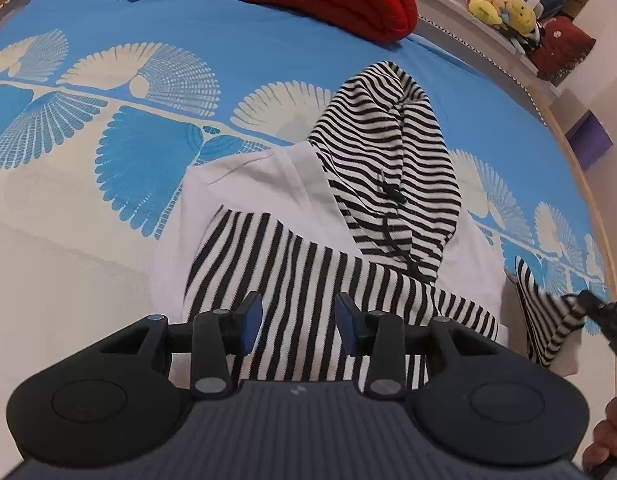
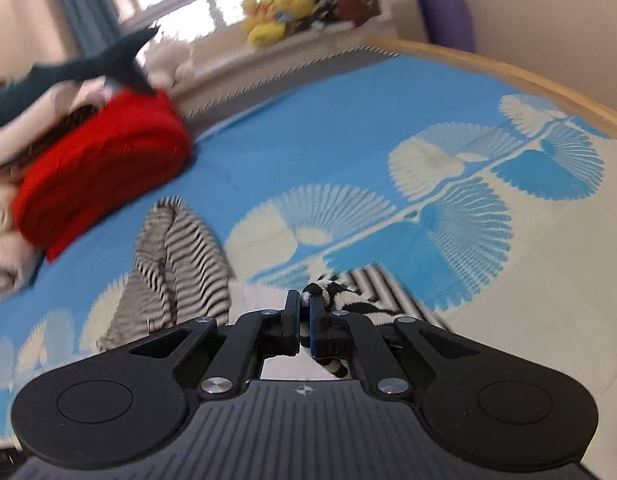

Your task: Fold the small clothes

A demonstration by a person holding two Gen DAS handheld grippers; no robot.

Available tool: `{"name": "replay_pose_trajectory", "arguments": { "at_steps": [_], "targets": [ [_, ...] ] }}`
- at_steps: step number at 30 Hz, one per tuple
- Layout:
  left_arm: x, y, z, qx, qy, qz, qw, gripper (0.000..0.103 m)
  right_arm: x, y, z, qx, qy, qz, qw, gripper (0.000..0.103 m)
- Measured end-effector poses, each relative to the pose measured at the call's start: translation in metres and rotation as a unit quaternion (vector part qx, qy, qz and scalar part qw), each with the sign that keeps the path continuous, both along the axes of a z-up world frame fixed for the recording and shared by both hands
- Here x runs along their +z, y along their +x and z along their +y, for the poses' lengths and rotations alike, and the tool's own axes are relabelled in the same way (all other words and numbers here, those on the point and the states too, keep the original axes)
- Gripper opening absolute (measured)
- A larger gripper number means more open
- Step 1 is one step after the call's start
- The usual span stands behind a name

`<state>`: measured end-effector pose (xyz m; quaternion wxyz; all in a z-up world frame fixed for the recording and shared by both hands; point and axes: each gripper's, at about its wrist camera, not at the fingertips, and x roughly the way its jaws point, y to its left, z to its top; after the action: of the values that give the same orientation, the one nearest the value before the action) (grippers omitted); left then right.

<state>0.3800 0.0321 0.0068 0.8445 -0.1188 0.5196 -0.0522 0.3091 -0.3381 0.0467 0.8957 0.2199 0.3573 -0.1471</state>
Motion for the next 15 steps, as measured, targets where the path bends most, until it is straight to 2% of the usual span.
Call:
{"name": "replay_pose_trajectory", "arguments": {
  "at_steps": [8, 15],
  "targets": [
    [-0.002, 0.005, 0.009, 0.015, -0.003, 0.005, 0.9999, 0.045, -0.011, 0.012, 0.034, 0.032, -0.013, 0.033, 0.999, 0.004],
    [-0.002, 0.006, 0.009, 0.017, -0.005, 0.006, 0.9998, 0.045, -0.016, 0.014, 0.054, 0.061, -0.037, 0.034, 0.997, 0.004]
  ]
}}
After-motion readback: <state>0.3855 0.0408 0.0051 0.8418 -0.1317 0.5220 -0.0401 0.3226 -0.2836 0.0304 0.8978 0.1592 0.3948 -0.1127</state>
